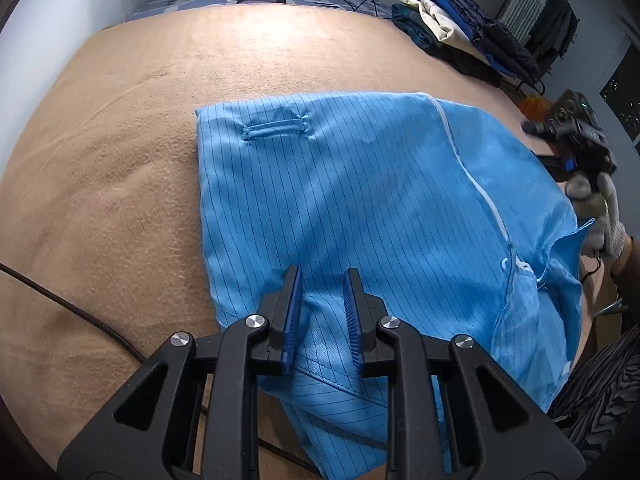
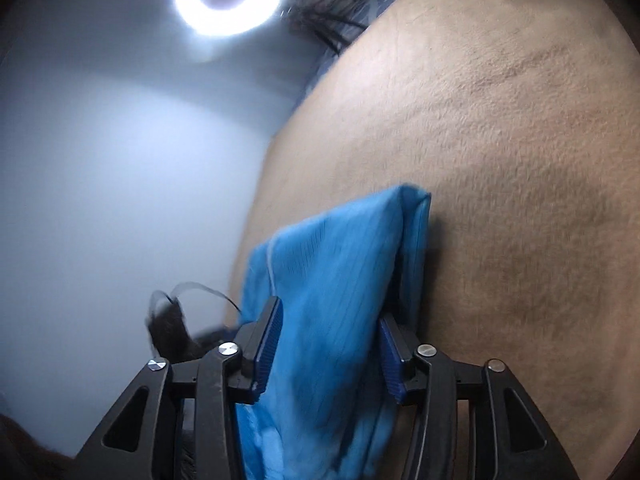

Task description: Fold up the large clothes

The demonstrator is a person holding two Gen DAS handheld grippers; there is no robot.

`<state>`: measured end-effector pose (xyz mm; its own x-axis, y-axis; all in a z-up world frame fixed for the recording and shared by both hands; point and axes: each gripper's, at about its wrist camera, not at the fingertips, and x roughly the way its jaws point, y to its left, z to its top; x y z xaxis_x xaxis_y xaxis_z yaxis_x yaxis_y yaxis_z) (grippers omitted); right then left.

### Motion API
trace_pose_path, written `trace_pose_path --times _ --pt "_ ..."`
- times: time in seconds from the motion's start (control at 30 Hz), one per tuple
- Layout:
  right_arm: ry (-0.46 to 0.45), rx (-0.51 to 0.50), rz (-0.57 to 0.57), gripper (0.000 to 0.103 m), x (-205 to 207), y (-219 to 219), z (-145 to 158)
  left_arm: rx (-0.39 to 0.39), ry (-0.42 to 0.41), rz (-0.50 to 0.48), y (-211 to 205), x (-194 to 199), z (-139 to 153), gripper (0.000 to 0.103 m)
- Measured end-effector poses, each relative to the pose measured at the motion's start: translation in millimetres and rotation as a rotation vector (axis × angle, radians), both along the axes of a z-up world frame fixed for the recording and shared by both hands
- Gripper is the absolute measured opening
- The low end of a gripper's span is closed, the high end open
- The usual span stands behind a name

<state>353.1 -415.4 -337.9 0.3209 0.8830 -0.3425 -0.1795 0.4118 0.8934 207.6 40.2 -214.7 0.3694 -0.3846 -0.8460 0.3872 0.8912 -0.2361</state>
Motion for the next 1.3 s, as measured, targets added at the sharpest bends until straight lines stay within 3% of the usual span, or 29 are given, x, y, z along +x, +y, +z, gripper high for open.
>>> trace_pose_path --times 0.07,0.2,0.23,0.3,0.4,0.43,0.47,0.53,0.6,0.67,0.73,0.8,0.93,1.07,1.13,1.17,1.23,1.3 --pt "0.045 0.076 -0.058 0.054 11.4 -12.0 -9.2 0.002 -0.003 -0.005 -5.2 4.4 -1.2 0.020" --pt "0.117 0.211 -0.178 0.038 31.8 -27.5 -29.8 -0.004 -0.003 -0.011 -3.8 4.3 -2.1 0.020" --pt "0.121 0.215 -0.200 0.034 33.8 -29.1 -30.3 -0.005 -0.002 -0.011 -3.8 4.7 -2.5 0.020" --pt "0.109 0.193 -0.220 0.006 32.2 -30.3 -25.8 -0.004 -0.004 -0.013 -3.4 4.4 -2.8 0.020" --pt "0.048 0.110 -0.257 0.000 21.7 -32.9 -5.7 0.002 -0.015 -0.022 -3.6 2.7 -3.1 0.020" --pt "0.019 0.071 -0.270 0.000 19.3 -29.5 2.0 0.001 -0.016 -0.022 -3.6 2.2 -3.0 0.020" --pt "-0.036 -0.044 -0.295 0.000 15.1 -30.5 14.4 -0.001 -0.016 -0.023 -3.1 2.1 -2.8 0.020" --pt "-0.053 -0.216 -0.353 0.000 12.2 -33.0 25.4 -0.008 -0.012 -0.022 -1.9 2.6 -1.5 0.020" --pt "-0.058 -0.241 -0.388 0.000 5.6 -45.8 31.4 -0.025 -0.007 -0.013 1.2 3.5 2.4 0.020" --pt "-0.093 -0.254 -0.339 0.002 -5.2 -45.8 44.6 -0.062 -0.009 0.005 8.4 3.0 10.1 0.020" --pt "-0.135 -0.334 -0.287 0.006 -19.0 -32.0 60.4 -0.103 -0.032 0.034 18.1 -0.2 22.2 0.020" --pt "-0.193 -0.380 -0.211 0.030 -38.5 -14.0 75.7 -0.137 -0.054 0.062 26.5 -4.9 32.9 0.020" --pt "-0.316 -0.559 -0.054 0.032 -72.8 31.0 87.1 -0.179 -0.064 0.105 40.3 -17.6 42.8 0.020" --pt "-0.287 -0.654 -0.004 0.029 -86.7 51.9 70.1 -0.161 -0.036 0.090 36.5 -29.9 30.3 0.020" --pt "-0.267 -0.720 -0.006 0.026 -89.8 51.8 56.5 -0.061 -0.019 0.084 32.4 -32.9 12.9 0.020" --pt "-0.246 -0.757 -0.003 0.025 -93.5 50.6 49.1 -0.055 -0.001 0.091 32.5 -35.6 5.2 0.020" --pt "-0.196 -0.819 -0.011 0.025 -97.4 46.1 35.7 -0.055 -0.003 0.115 35.9 -40.7 6.4 0.020" --pt "-0.194 -0.812 -0.035 0.028 -105.8 41.0 45.4 -0.071 -0.032 0.121 38.3 -47.5 19.9 0.020"
